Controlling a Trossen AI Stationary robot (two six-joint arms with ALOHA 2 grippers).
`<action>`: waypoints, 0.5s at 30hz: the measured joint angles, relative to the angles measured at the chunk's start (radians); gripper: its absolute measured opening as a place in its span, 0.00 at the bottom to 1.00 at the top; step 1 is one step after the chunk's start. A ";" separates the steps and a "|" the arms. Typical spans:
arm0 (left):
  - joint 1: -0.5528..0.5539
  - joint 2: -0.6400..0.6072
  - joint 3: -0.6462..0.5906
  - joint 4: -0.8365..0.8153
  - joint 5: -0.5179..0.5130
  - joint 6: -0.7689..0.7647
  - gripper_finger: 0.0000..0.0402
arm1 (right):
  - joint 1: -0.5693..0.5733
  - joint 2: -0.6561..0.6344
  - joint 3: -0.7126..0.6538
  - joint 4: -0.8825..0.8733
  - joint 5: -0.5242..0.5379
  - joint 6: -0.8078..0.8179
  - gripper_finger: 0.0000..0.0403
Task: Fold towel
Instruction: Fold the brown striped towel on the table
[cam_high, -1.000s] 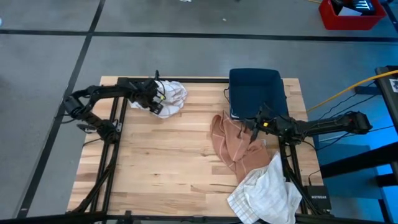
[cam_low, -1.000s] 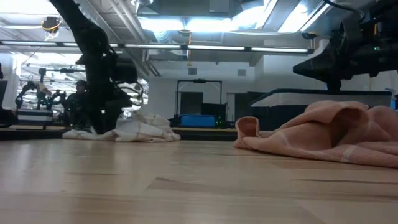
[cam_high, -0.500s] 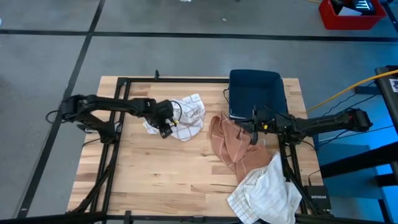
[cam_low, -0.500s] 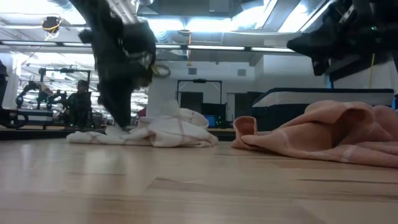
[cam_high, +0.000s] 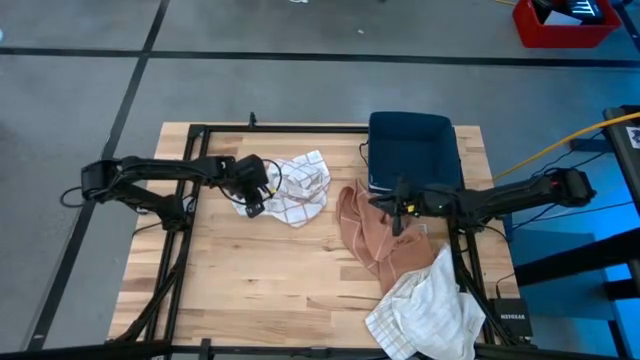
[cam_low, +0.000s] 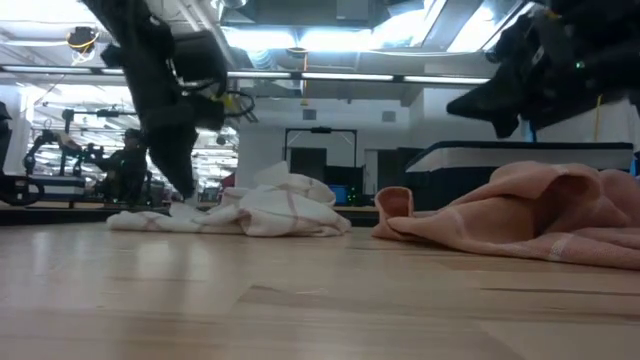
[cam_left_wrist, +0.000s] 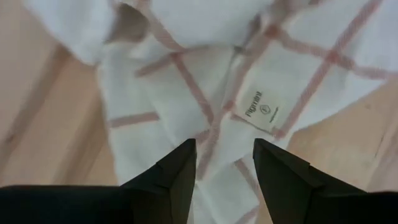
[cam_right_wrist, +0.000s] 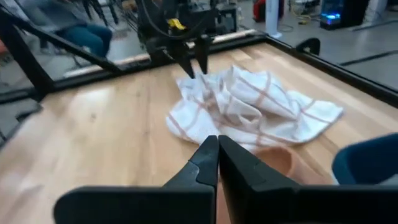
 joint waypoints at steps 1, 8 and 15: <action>0.000 0.002 -0.011 0.008 0.013 0.016 0.38 | 0.000 0.016 0.000 0.002 0.002 -0.002 0.04; 0.000 0.013 -0.062 0.090 -0.040 0.041 0.38 | 0.000 0.079 0.000 0.081 0.002 -0.005 0.04; -0.002 0.010 -0.077 0.125 -0.026 0.071 0.37 | 0.000 0.086 0.000 0.099 0.002 -0.028 0.04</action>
